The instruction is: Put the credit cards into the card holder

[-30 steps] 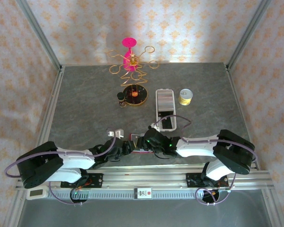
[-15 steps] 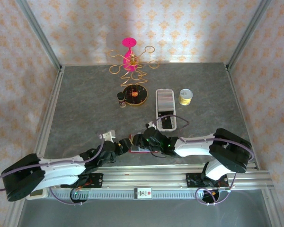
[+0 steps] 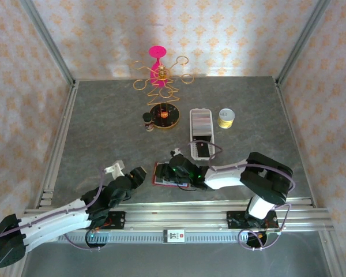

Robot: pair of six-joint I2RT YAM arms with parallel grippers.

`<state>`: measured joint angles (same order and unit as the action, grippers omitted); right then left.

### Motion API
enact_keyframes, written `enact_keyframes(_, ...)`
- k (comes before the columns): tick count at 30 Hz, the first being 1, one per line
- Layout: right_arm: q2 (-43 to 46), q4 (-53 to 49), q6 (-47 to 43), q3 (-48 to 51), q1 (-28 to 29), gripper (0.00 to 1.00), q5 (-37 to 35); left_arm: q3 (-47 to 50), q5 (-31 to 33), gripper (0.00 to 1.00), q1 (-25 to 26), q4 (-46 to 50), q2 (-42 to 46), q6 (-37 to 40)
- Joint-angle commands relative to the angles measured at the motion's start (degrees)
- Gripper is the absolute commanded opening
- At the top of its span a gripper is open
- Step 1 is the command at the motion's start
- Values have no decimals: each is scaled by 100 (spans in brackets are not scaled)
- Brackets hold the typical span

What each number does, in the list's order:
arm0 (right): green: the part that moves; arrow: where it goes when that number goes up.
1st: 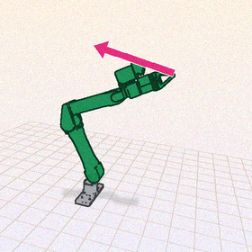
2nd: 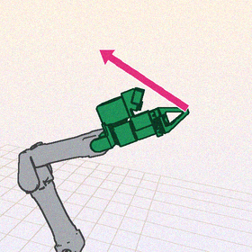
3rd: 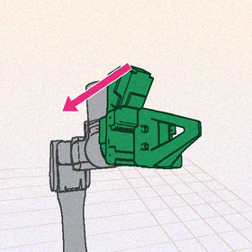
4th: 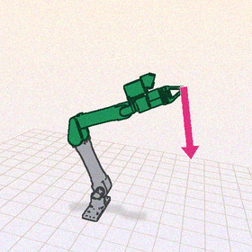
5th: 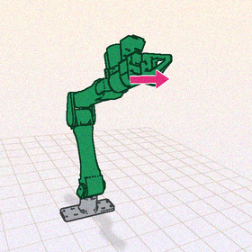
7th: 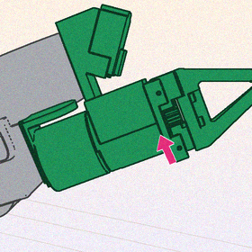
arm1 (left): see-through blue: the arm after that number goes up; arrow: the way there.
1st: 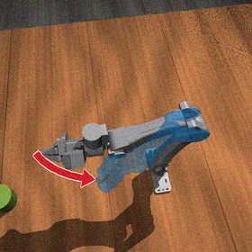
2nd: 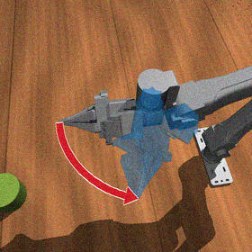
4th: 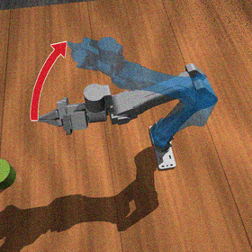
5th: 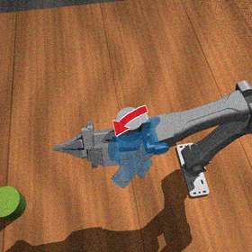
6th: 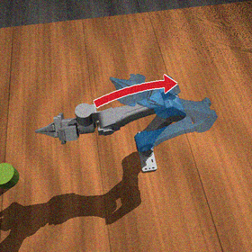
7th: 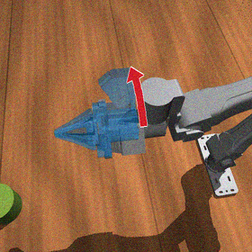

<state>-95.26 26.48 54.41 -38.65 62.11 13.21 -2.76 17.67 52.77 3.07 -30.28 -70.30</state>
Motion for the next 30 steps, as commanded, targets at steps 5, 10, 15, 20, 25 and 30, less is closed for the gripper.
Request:
enact_keyframes(5,-152,931,-111,-389,29,45,115,-249,527,63,-4,807,270,-115)
enact_keyframes(10,-295,916,-534,-772,29,47,-23,-322,554,63,-5,910,272,-109)
enact_keyframes(15,-165,-196,-535,-1007,-6,47,-782,-519,330,62,-17,914,98,259)
enact_keyframes(20,756,-1699,-549,-537,37,48,-1625,-707,-152,58,-111,235,-705,730)
enact_keyframes(25,1373,-2093,-127,201,47,49,-1723,-1005,-666,52,-427,-521,-1779,1211)
enact_keyframes(30,1453,-2223,51,479,47,50,-1649,-1064,-1486,48,-791,-1374,-2626,1496)
